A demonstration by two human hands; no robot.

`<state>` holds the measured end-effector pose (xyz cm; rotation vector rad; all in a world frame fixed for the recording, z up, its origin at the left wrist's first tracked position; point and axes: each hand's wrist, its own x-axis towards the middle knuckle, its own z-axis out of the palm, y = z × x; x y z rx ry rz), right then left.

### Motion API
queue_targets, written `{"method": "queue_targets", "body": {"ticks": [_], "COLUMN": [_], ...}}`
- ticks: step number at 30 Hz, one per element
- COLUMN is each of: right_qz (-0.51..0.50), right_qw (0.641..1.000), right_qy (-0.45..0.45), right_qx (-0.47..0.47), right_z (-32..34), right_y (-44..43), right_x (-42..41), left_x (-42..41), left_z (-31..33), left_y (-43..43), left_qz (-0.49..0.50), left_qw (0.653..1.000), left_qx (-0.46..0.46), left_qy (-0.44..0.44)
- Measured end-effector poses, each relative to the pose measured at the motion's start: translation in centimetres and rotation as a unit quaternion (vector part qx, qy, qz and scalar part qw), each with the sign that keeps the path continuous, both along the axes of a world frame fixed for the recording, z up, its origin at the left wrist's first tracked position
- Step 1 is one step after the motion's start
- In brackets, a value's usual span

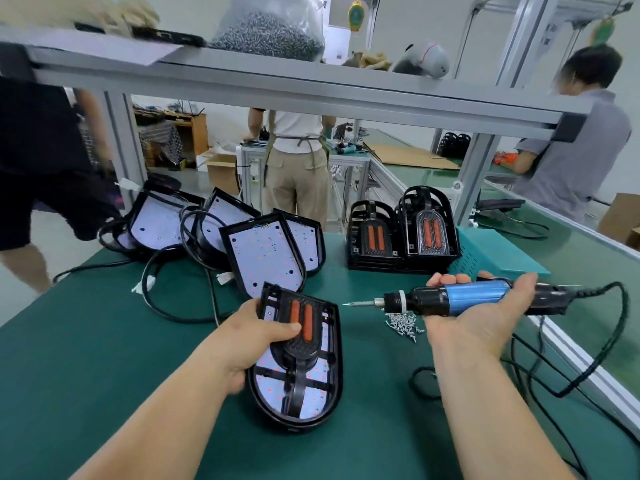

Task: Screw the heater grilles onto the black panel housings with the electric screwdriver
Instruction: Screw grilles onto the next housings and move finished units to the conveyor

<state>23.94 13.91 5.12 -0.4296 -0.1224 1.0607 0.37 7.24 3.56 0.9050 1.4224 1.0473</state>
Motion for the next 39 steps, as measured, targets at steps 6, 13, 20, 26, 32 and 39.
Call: {"method": "queue_targets", "body": {"ticks": [6, 13, 20, 26, 32, 39], "right_qz": [0.084, 0.105, 0.093, 0.094, 0.088, 0.094], "right_qw": [0.996, 0.991, 0.979, 0.968, 0.962, 0.955], "right_qy": [-0.009, -0.080, -0.165, -0.210, -0.237, -0.258], "right_qx": [-0.006, 0.038, 0.081, 0.103, 0.108, 0.113], "right_z": [2.1, 3.0, 3.4, 4.0, 4.4, 4.7], "right_y": [0.2, 0.8, 1.0, 0.9, 0.8, 0.7], "right_x": [-4.2, -8.7, -11.1, -11.8, -12.0, -12.1], "left_x": [-0.3, -0.4, -0.5, -0.6, -0.4, -0.5], "left_z": [-0.4, -0.8, -0.9, -1.1, -1.1, -1.6], "left_y": [0.0, 0.1, 0.2, 0.3, 0.5, 0.8], "left_qz": [-0.006, 0.007, 0.008, 0.007, 0.014, 0.019], "left_qw": [1.000, 0.999, 1.000, 1.000, 0.999, 0.999], "left_qx": [0.001, 0.001, 0.021, 0.005, 0.027, 0.043], "left_qy": [-0.030, -0.033, -0.011, -0.012, -0.015, -0.008]}}
